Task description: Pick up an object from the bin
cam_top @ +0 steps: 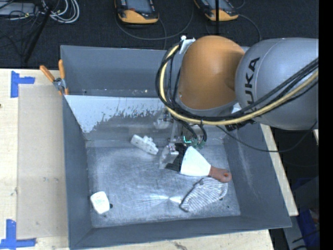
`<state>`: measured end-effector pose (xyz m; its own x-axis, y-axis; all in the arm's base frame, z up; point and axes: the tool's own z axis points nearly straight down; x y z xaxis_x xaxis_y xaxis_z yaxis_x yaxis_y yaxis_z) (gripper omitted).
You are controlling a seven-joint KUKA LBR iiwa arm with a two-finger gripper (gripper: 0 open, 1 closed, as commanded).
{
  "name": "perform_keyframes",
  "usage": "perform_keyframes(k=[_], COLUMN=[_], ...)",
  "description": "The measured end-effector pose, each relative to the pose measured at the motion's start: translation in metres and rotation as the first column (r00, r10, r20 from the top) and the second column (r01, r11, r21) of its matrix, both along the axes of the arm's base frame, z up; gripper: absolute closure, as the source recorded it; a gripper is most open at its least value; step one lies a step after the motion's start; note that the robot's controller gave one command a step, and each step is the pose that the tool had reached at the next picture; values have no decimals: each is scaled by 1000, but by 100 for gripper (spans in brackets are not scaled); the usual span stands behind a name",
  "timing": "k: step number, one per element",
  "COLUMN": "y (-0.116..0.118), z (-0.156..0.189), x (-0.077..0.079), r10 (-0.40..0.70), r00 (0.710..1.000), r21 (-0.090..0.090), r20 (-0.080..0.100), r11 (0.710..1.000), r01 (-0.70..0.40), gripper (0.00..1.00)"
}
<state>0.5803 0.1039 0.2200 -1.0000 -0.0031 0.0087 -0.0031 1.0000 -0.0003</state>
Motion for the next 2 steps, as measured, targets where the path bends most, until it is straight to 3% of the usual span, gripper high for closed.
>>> perform_keyframes(k=[1,2], y=[0,-19], z=[5,-22], x=[1,18], r10=[-2,-56], r00=[1000,998], r21=[1,3], r20=[7,14], r11=[1000,998], r01=[2,56], gripper=[0,0])
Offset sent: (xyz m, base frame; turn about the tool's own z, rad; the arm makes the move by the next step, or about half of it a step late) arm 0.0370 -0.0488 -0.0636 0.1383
